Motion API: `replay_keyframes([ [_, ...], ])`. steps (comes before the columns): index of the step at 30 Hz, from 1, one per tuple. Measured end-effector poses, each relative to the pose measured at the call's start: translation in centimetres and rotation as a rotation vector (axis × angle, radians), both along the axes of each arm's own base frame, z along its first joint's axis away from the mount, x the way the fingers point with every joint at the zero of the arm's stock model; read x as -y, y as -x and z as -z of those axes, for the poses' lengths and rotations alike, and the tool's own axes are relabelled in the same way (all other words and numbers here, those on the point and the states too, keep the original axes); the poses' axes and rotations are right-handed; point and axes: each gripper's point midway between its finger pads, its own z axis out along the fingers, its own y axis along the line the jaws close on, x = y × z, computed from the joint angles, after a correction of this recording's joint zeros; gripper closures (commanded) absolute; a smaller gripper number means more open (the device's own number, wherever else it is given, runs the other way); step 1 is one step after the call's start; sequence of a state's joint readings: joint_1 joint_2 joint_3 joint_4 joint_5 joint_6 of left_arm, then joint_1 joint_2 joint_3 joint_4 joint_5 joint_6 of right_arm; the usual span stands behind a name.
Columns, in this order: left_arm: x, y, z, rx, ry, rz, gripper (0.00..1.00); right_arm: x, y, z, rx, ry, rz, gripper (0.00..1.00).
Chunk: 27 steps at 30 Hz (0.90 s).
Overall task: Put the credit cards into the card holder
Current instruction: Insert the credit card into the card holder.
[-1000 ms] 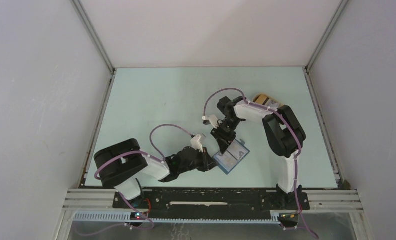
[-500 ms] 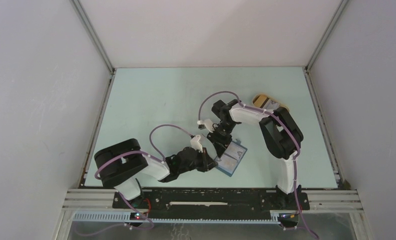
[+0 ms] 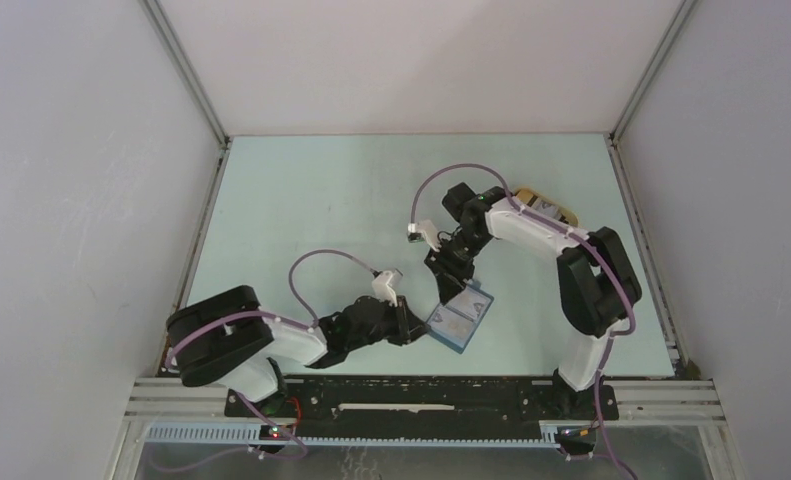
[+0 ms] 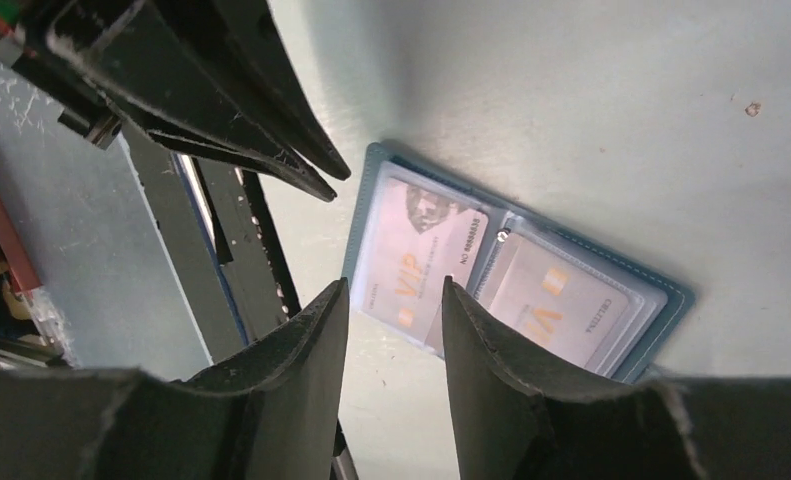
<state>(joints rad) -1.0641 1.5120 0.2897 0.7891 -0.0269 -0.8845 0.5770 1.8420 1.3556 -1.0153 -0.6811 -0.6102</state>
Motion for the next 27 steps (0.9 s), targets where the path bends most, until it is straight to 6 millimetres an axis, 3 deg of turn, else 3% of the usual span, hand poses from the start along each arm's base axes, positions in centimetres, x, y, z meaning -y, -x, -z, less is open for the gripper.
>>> replay_keyframes([
  [9,-1.0,0.1,-2.4,0.052,0.053,-0.013,0.67,2.0,0.6,-1.7,0.138,-0.036,-0.024,0.56],
  [16,-2.6,1.8,-1.4,0.026,0.082,0.007,0.63,5.9,-2.9,-2.2,0.32,0.007,0.103,0.55],
  [23,-2.0,3.1,-0.8,-0.05,0.127,0.029,0.69,9.3,-5.3,-0.1,0.432,0.174,0.169,0.59],
  [27,-1.9,4.3,0.4,-0.106,0.103,0.035,0.71,10.6,-6.7,1.4,0.452,0.26,0.2,0.67],
])
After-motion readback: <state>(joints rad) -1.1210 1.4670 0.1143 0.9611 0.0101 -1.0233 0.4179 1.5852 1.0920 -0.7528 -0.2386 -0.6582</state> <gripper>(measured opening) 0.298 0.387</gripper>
